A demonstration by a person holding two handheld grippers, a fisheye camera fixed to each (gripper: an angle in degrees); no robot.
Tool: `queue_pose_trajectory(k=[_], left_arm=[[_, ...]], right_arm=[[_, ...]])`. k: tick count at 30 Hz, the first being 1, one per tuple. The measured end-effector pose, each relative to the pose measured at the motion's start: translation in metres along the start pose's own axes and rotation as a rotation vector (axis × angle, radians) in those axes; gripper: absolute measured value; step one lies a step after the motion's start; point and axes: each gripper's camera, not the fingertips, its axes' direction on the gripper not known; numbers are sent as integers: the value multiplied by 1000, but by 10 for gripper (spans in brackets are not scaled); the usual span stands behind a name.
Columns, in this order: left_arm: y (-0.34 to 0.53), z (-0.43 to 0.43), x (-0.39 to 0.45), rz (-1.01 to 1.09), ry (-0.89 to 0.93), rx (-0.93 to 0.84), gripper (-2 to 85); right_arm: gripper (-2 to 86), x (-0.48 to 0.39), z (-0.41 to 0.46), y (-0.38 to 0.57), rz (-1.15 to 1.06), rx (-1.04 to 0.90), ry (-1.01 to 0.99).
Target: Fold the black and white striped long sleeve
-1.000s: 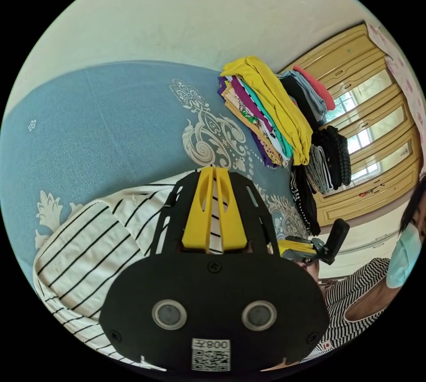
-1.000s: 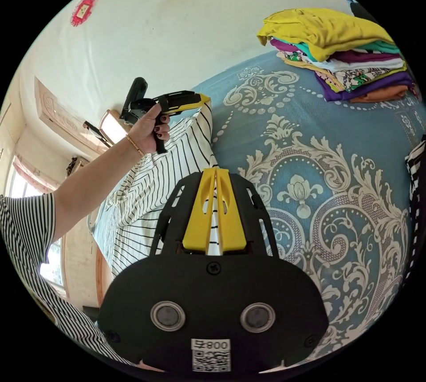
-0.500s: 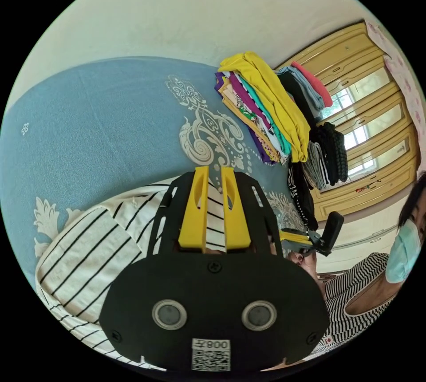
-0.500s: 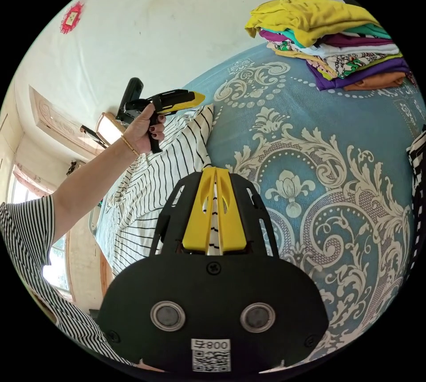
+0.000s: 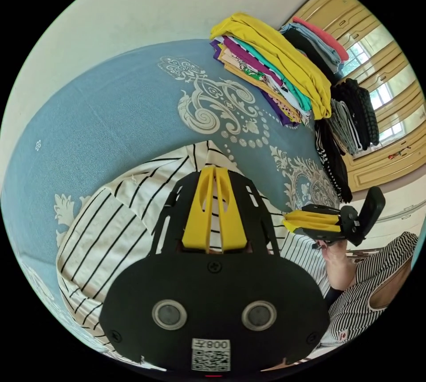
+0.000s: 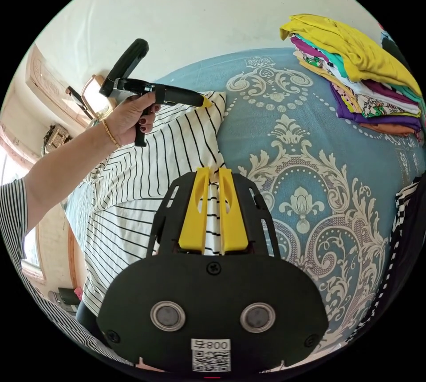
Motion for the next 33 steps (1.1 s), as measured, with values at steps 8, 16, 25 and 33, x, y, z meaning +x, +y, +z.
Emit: queue_pose_trajectory(k=[8,16,25,33], left_arm=[[3,3,11,-6,-26,-21,5],[31,-35,25,-17,16,136,7],[63,-29,57,51,-74,17,3],[110,-78,78,79,22,105,2]], right_arm=[[9,13,0,7,52,36,-30],[4,27,6,17,95,46,-99],[1,2,21,26,4,42,-85],[0,7,48,42,59,18,-55]])
